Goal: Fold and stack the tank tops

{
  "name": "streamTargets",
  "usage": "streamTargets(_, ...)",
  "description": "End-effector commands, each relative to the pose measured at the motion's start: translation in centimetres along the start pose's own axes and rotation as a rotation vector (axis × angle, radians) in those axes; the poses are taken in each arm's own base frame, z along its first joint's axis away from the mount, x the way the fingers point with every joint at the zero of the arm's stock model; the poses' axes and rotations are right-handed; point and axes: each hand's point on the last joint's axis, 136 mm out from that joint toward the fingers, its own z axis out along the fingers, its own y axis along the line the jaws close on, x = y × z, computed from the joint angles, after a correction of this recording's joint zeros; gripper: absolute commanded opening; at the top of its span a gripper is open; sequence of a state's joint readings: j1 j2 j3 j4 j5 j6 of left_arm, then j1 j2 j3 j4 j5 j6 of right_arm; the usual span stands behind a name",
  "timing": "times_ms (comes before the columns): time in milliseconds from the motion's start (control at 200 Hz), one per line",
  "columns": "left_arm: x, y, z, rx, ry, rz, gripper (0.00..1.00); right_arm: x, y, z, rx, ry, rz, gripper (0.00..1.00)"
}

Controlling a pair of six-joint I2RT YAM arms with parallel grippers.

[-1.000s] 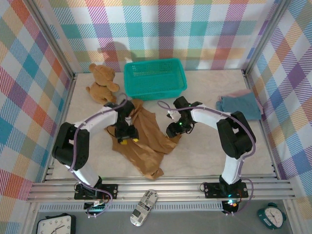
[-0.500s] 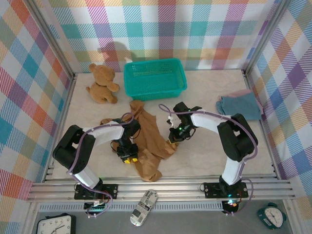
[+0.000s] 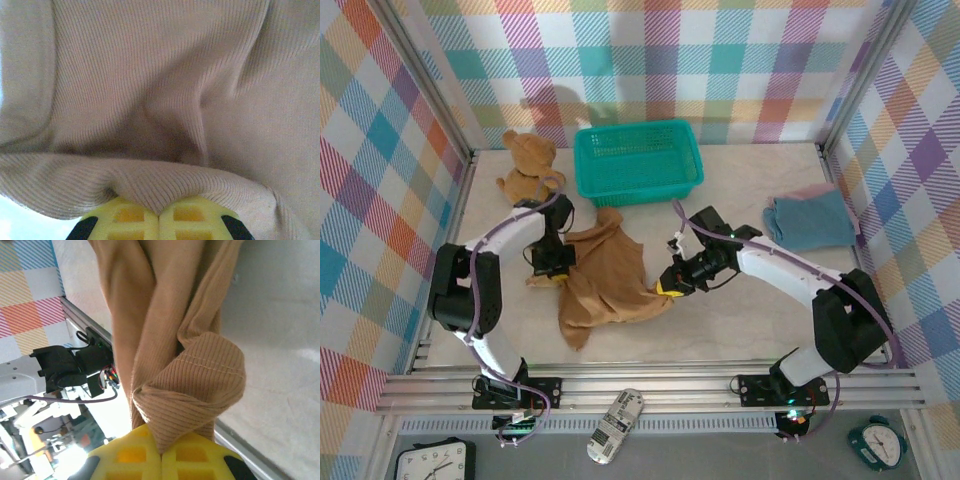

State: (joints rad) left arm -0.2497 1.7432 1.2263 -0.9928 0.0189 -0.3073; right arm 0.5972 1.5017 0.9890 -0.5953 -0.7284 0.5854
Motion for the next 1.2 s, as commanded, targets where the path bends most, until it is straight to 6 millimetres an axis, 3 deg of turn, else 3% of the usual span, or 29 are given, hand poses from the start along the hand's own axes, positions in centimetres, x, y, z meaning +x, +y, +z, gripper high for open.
streamTargets(0,-1.0,1.0,1.2,-0.063,0.043,0.065,0.0,-0.2,-0.5,0.9,-0.019,0.039,0.125,0.07)
streamTargets(100,-1.9,0.0,2.8,-0.042,0.063,0.068,0.03,-2.1,-2.4,2.1,0.016,0.024,0.144,0.1)
streamTargets(140,-2.3,-0.1,3.0,-0.045,0.057,0.065,0.09,-3.0,-3.1,2.5,0.035,0.004,0.145,0.17)
streamTargets(200,-3.2,-0.1,3.1,-0.059,0.035,0.061,0.17,-4.1,-4.4,3.1,0.064,-0.008,0.168,0.19)
streamTargets(285,-4.4,-0.1,2.7,-0.078,-0.005,0.051,0.27,-6.0,-6.1,3.6,0.129,-0.059,0.171,0.24)
streamTargets(345,-4.9,-0.1,2.0,-0.082,-0.025,0.046,0.36,-7.0,-7.1,3.5,0.198,-0.092,0.153,0.33)
streamTargets(445,-4.3,0.1,-0.2,-0.066,-0.053,0.034,0.45,-8.2,-7.0,2.3,0.266,-0.136,0.07,0.41)
streamTargets(510,-2.8,0.4,-1.3,-0.052,-0.038,0.026,0.49,-8.2,-7.2,1.1,0.331,-0.162,-0.006,0.46)
streamTargets(595,0.7,0.3,-2.2,-0.007,0.006,0.002,0.53,-7.1,-7.4,-0.3,0.388,-0.152,-0.151,0.51)
streamTargets(740,8.2,-0.9,-1.7,0.075,0.095,-0.048,0.54,-3.2,-7.4,-1.4,0.382,-0.091,-0.418,0.51)
streamTargets(820,11.2,-1.9,-1.5,0.118,0.106,-0.055,0.54,-1.4,-7.7,-1.7,0.395,-0.056,-0.554,0.49)
streamTargets(915,14.3,-1.9,0.4,0.123,0.144,-0.074,0.54,-0.6,-8.0,-0.9,0.441,0.003,-0.782,0.49)
streamTargets(1015,15.9,-1.2,2.4,0.116,0.155,-0.093,0.53,-1.0,-7.9,0.7,0.478,0.017,-0.976,0.54)
streamTargets(1195,15.4,-1.6,3.8,0.142,0.129,-0.092,0.52,-3.2,-6.9,2.7,0.473,-0.025,-1.097,0.61)
